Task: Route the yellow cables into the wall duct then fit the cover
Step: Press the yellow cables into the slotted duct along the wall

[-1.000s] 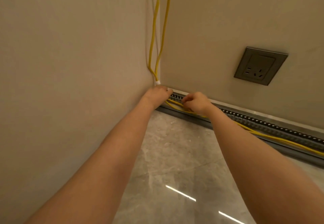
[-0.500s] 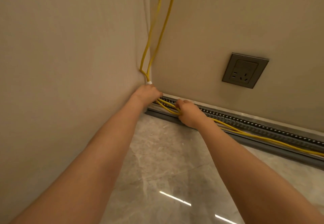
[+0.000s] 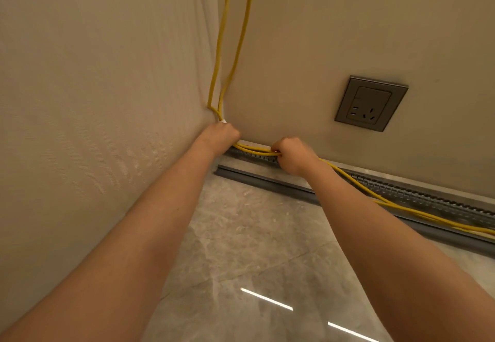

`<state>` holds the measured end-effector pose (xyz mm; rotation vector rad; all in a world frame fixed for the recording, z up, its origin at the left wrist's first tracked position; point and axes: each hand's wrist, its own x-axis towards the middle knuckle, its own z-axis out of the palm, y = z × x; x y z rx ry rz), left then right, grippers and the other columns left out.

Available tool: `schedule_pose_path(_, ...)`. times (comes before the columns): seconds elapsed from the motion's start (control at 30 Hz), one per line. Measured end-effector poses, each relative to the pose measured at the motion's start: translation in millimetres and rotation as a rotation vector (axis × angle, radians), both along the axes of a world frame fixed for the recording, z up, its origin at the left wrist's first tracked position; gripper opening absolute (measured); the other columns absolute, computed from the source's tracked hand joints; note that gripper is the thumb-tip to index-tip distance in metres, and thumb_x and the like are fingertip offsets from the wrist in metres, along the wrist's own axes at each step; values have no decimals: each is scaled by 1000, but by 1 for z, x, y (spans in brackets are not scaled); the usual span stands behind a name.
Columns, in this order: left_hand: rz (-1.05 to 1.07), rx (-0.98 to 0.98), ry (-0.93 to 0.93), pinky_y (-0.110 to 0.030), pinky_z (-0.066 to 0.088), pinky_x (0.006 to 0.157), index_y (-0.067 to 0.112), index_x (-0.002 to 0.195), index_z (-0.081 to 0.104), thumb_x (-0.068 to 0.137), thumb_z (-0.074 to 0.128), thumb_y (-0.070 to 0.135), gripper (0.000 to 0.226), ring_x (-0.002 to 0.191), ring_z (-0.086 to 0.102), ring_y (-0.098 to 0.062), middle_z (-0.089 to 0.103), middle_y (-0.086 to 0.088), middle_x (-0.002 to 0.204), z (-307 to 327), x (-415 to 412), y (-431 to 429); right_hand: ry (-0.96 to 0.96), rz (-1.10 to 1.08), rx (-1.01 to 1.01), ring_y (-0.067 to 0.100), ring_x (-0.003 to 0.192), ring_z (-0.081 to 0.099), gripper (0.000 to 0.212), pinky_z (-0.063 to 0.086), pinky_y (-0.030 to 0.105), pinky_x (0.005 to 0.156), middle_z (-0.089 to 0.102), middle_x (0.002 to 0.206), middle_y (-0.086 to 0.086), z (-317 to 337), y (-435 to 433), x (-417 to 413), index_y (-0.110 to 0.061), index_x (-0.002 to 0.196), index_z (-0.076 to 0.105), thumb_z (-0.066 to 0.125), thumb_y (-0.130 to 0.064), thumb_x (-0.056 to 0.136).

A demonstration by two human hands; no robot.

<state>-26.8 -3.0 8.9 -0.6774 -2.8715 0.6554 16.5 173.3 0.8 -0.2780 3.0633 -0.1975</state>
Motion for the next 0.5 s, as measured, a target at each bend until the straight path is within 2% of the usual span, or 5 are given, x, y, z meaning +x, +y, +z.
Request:
schedule_pose_path(0.23, -18, -17, -18, -38, 50, 93, 8, 125, 56, 97, 41, 0, 33, 118, 59, -30, 60, -15, 125, -6, -6, -1, -105, -25, -62, 37, 109, 56, 35, 48, 41, 90, 57, 123, 19, -5, -2, -3, -5, 123, 55, 41, 0, 91)
schedule_pose_path(0.5, -40, -51, -40, -38, 50, 92, 10, 124, 57, 97, 41, 3, 32, 118, 58, -30, 60, -13, 125, -6, -2, -2, -153, 35, 18, 37, 108, 56, 31, 47, 37, 84, 57, 122, 22, -11, -5, -4, -3, 124, 51, 39, -6, 96)
